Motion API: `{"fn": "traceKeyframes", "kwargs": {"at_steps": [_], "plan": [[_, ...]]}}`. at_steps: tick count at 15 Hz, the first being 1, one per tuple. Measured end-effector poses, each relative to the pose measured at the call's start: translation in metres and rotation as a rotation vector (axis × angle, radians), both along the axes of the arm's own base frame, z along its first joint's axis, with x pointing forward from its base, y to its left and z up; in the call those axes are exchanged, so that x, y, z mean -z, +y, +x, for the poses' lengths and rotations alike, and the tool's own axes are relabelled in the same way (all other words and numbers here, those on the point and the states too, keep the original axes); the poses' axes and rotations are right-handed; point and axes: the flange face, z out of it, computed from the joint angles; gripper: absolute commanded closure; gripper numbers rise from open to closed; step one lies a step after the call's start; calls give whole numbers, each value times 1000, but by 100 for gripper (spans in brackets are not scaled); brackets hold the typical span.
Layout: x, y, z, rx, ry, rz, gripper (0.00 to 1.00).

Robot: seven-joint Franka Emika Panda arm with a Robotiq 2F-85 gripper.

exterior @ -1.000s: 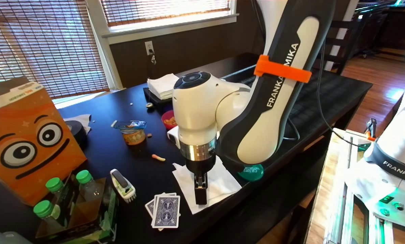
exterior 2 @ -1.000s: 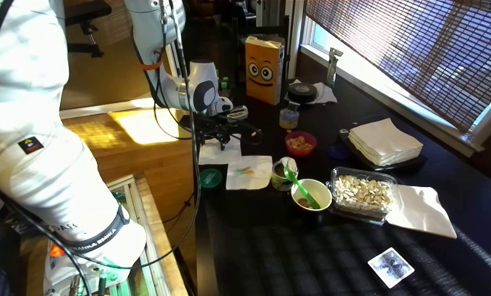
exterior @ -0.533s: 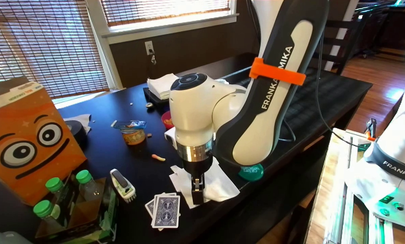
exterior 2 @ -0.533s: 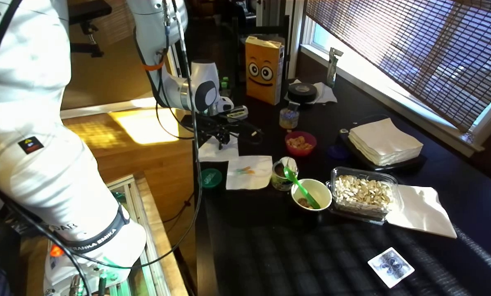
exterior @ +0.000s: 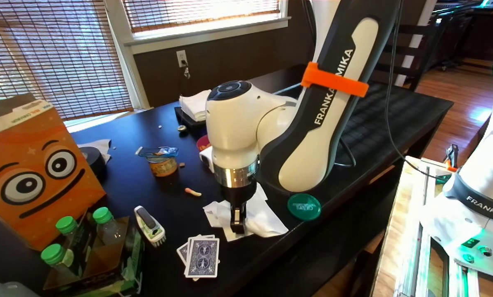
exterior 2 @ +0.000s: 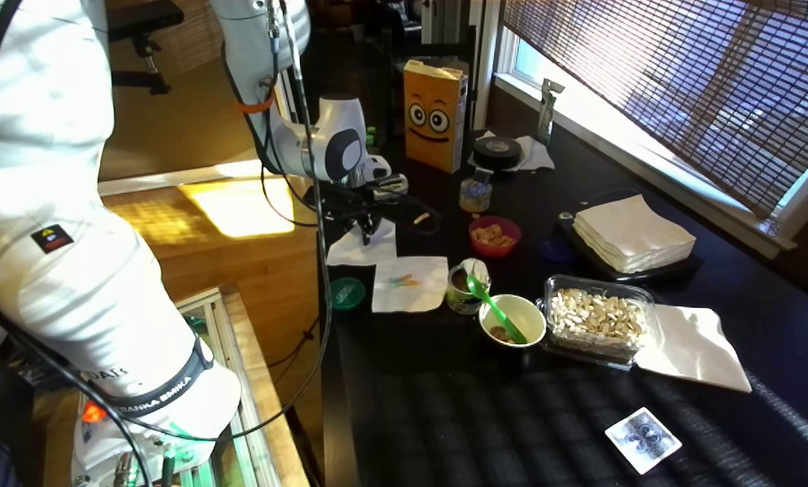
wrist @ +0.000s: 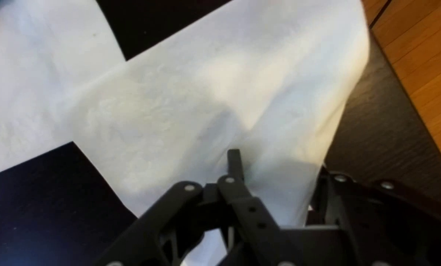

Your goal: Pick up the napkin on the left and put it on top of the napkin on the right, move the napkin back to the left and then back to the right.

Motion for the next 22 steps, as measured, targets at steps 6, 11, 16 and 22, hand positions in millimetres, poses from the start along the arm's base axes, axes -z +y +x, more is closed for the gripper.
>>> {"fn": "traceKeyframes", "kwargs": {"at_steps": [6,11,16,22], "plan": [[-24,-34,12,63,-35,-45,62],[-55,-53,11,125,-64,-93,64],[-88,-70,1,197,-93,-150,59],[-99,-56,-12,159,-104,-115,10]]}}
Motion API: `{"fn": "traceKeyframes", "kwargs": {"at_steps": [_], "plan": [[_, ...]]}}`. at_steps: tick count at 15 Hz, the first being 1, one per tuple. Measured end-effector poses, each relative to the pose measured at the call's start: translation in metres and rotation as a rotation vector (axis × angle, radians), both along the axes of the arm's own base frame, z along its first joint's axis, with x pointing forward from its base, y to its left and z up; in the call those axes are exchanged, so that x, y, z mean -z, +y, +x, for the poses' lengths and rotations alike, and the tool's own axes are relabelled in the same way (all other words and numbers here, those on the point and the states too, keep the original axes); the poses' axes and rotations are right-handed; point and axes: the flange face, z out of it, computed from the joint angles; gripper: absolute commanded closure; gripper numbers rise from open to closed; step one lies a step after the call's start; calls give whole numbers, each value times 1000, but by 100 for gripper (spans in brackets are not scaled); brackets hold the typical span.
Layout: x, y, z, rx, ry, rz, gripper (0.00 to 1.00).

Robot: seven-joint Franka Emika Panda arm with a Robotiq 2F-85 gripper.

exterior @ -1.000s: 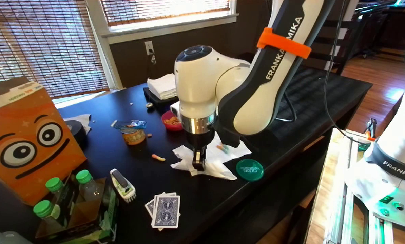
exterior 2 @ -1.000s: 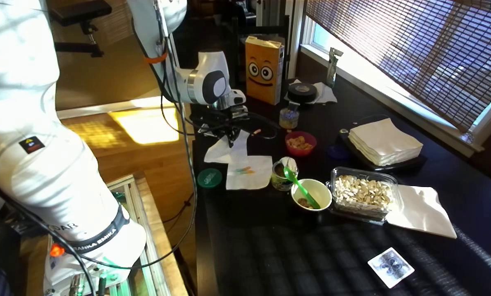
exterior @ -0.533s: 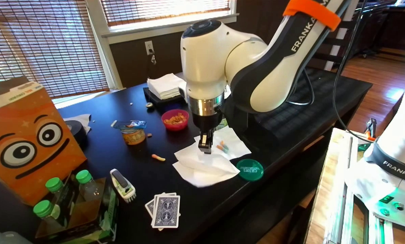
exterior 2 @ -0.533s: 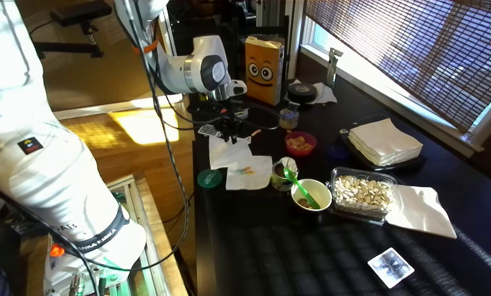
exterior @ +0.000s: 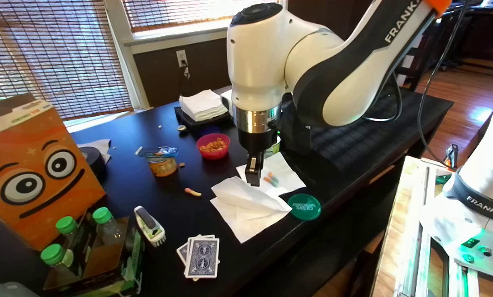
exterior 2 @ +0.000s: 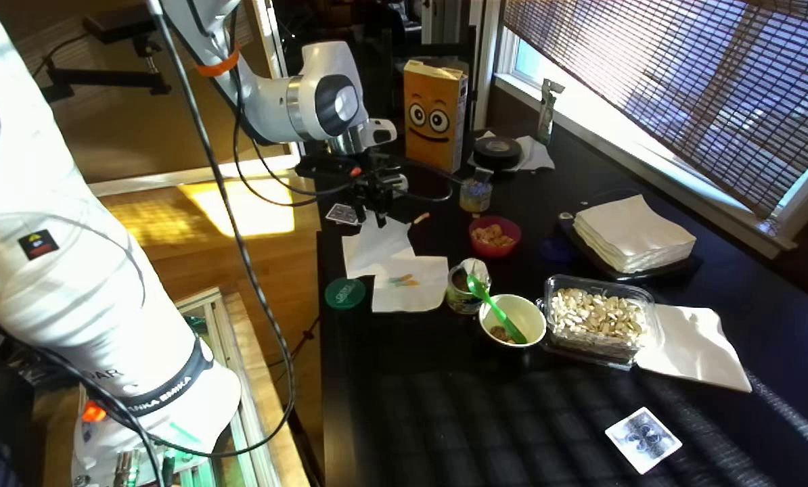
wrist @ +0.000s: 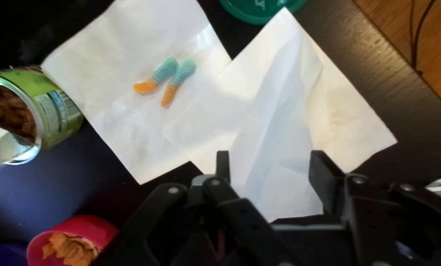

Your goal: Pick up the napkin on the left and put it on top of the napkin on the right, move the napkin back to the left and then back to the right.

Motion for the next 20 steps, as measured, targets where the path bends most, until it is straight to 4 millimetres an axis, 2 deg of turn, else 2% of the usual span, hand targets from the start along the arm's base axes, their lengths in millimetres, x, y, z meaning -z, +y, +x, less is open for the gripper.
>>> {"fn": "traceKeyframes", "kwargs": {"at_steps": [2,5,11,16,20], "plan": [[3,16,-5,-55,3,38,0],[9,28,-12,-95,17,66,0],[19,11,-9,-71,14,81,0],[47,-1,-4,-78,50,78,0],[65,-10,10,-69,73,69,0]]}}
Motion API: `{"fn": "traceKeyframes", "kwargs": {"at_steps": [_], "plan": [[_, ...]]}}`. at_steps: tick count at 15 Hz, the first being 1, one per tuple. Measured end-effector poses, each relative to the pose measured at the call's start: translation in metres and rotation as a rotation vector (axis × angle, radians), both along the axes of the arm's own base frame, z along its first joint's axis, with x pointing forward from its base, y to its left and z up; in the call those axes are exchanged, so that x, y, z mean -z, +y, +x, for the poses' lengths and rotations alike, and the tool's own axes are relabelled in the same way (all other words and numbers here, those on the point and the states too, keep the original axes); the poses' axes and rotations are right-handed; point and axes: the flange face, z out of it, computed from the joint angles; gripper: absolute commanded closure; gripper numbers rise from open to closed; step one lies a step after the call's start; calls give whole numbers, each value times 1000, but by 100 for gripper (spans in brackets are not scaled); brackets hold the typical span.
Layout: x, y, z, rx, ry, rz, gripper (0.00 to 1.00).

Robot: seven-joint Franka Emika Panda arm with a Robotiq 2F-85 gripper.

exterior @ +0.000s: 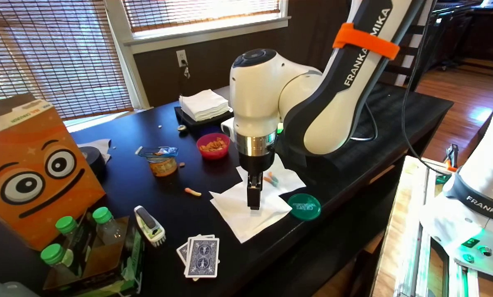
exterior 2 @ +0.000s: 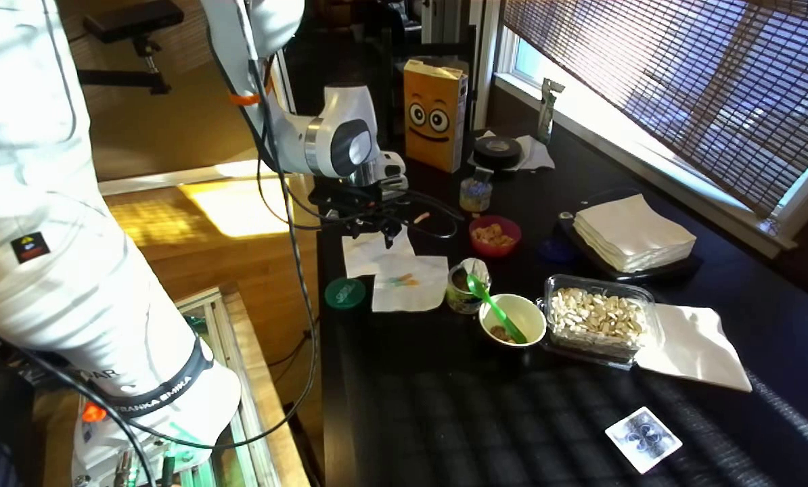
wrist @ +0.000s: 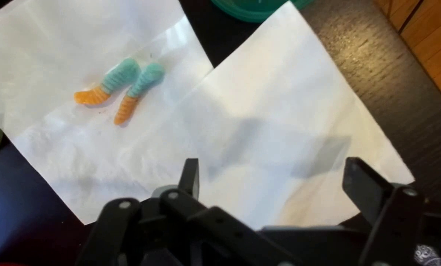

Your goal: Pick up the napkin on the left and put it on top of the napkin on the right, move the napkin back to the left and then back to the right.

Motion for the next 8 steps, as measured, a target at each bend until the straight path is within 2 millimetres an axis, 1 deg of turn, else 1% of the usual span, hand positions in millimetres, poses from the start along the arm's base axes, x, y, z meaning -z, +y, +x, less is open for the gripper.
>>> {"fn": "traceKeyframes", "kwargs": {"at_steps": [3,8], "plan": [[11,1,9,-6,11,-1,0],[32,13,17,-39,35,0,0]]}}
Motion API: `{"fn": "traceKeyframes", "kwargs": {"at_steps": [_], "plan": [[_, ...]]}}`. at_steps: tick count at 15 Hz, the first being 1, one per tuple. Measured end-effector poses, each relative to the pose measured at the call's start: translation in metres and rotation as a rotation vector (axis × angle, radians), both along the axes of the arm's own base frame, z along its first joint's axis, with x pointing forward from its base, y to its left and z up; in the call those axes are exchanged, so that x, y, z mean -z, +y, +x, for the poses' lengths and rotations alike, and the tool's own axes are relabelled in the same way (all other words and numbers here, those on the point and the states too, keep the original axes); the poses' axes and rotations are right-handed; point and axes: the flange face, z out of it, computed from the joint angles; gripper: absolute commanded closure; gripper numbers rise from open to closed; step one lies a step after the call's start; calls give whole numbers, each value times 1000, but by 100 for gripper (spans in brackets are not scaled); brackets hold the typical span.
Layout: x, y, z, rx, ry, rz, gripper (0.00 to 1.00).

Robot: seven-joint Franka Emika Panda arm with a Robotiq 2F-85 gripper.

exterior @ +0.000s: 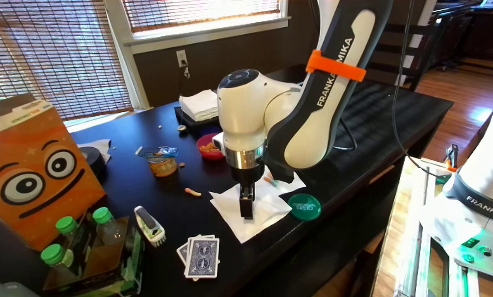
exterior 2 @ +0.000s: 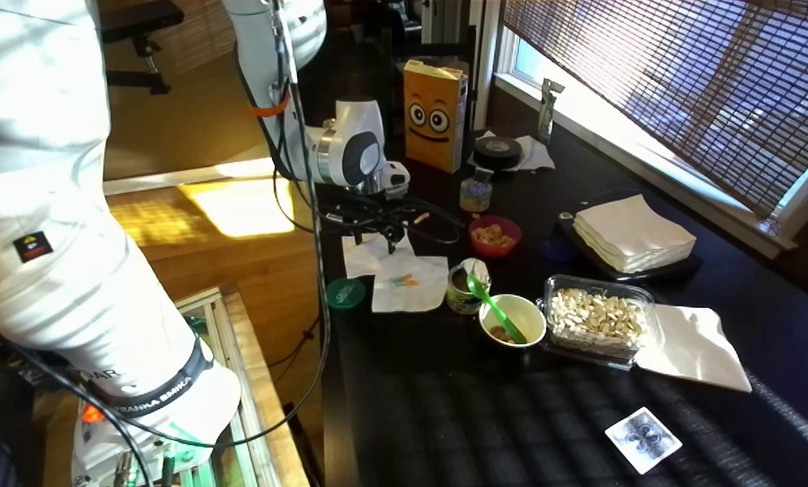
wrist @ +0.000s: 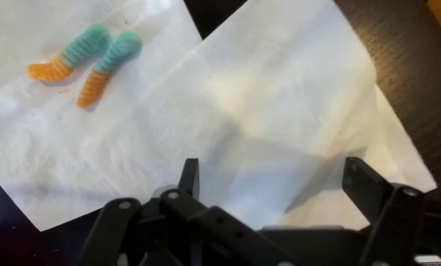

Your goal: Pick up the napkin on the left and put it on top of the napkin on the right, move the napkin back to the left and then back to the right.

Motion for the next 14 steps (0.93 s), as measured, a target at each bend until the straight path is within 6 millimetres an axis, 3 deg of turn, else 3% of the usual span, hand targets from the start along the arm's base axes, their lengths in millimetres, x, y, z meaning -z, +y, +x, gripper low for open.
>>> {"fn": "traceKeyframes", "kwargs": {"at_steps": [4,5,6,14], "plan": [[14,9,4,-31,16,2,0],[17,11,6,-39,19,4,9],[18,13,7,-48,20,6,26],[12,22,18,-88,-2,20,82]]}}
